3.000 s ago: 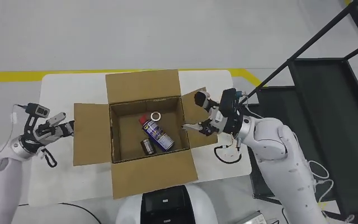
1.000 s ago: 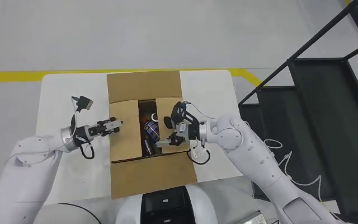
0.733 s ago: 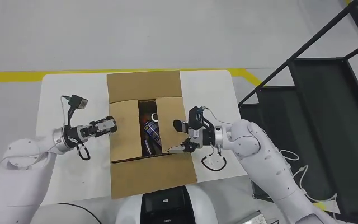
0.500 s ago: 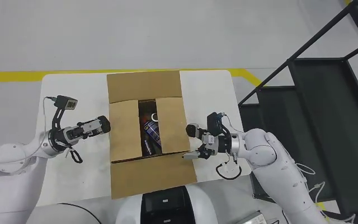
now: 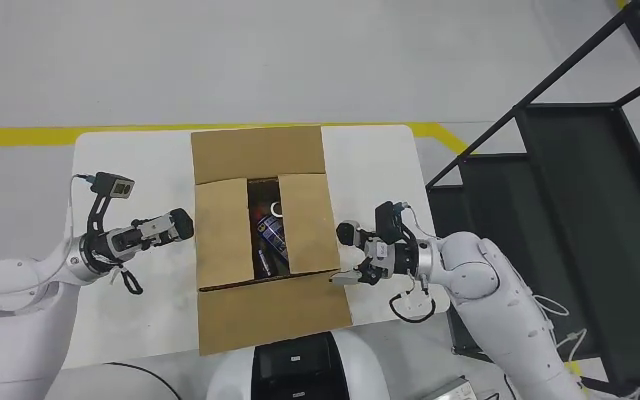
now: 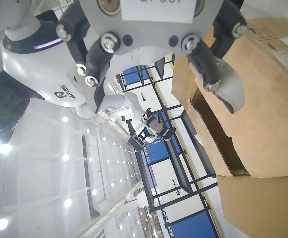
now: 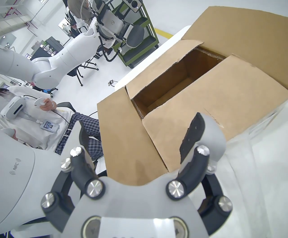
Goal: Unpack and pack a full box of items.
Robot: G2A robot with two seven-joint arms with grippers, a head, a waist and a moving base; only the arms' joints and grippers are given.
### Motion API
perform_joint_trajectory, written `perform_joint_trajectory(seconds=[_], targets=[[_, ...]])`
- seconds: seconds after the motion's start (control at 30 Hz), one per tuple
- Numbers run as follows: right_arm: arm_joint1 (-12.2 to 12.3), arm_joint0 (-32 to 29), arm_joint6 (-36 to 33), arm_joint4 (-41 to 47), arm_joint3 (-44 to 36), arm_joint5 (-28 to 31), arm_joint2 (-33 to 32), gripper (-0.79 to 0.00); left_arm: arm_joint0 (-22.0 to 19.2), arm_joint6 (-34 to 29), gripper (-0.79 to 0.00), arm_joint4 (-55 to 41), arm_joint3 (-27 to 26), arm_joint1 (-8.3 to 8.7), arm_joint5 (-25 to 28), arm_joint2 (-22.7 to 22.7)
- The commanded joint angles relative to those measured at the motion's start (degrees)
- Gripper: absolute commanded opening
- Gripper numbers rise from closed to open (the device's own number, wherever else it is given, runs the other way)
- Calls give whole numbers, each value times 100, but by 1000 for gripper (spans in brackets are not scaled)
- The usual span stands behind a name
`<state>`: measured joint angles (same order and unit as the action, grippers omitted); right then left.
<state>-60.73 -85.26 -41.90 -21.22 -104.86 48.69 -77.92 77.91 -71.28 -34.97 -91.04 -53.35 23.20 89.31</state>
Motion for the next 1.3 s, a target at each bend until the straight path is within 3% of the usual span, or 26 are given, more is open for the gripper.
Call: perform_joint_trajectory(seconds=[0.0,0.23,0.5,0.63,0.97,1.27], targets=[[13,-3,-202,334,-3,-2,177,0,0,0,0,0,0,0,0,0],[237,-294,-1409,1636,184,-182,-160,0,0,0,0,0,0,0,0,0],[427,-1155,-1617,2314,435,-249,-631,0,0,0,0,0,0,0,0,0],[459,-1139,-1887,2411,756,-518,-307,0,0,0,0,0,0,0,0,0],[541,-408,-2292,3042,1199,-922,1002,0,0,0,0,0,0,0,0,0],[962,17,-1706,3694,687,-335,1767,0,0,0,0,0,0,0,0,0]])
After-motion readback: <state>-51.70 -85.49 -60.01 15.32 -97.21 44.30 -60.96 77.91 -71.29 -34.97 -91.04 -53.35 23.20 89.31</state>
